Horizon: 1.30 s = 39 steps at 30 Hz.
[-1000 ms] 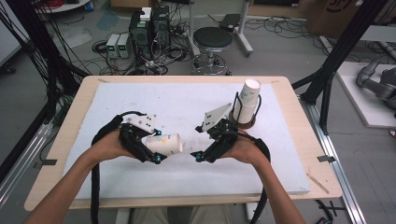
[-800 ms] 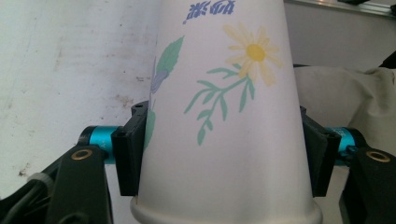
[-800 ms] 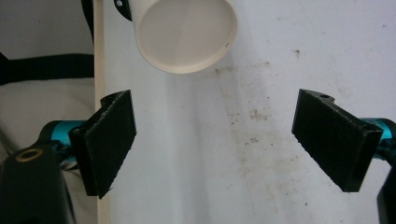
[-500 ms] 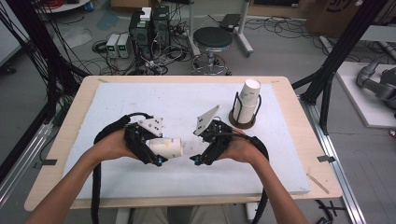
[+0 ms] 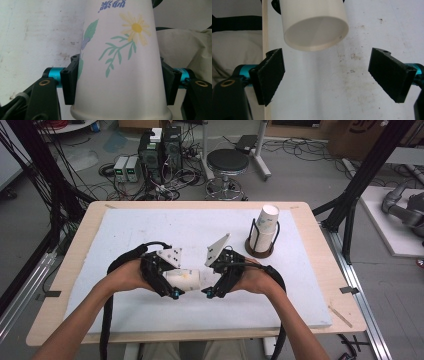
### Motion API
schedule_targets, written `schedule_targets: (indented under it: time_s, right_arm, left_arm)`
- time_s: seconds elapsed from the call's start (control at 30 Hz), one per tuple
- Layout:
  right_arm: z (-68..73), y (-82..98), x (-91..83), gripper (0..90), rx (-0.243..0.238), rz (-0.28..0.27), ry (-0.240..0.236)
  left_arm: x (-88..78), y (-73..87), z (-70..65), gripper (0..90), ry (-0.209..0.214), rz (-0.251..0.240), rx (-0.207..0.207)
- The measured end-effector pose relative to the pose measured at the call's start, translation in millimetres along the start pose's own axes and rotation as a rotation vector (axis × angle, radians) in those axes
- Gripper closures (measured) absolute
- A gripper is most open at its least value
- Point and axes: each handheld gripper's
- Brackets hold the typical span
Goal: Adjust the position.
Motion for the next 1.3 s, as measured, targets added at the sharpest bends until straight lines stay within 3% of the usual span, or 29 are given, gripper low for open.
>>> schedule_targets:
  time_s: [0.63,1.0,1.13,1.23,1.3]
  right_arm:
    - [4.4,-9.8,7.5,14.0,-0.023,-0.002,-0.022]
    - [5.6,-13.7,9.5,16.4,-0.036,-0.012,-0.034]
    - [6.5,-14.3,8.9,24.1,-0.036,-0.021,-0.041]
    - [7.2,-14.7,8.2,34.7,-0.050,-0.023,-0.052]
    - [7.4,-14.6,8.3,35.9,-0.054,-0.023,-0.055]
  left_arm:
    - [7.9,-14.8,-0.7,32.9,0.011,0.001,0.015]
    - [7.7,-15.4,-0.9,32.8,0.011,-0.001,0.017]
    - [8.8,-15.8,-1.0,32.8,0.015,0.004,0.024]
    - [9.2,-15.9,-1.0,32.9,0.013,0.006,0.027]
    - [9.5,-15.7,-1.3,33.5,0.016,0.007,0.031]
Point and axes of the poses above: each handheld gripper's, and its own axes: x roughly forward along the jaws, y roughly out of its underside, z roughly to its left, and after that the axes turned 11 degrees about z, right-handed
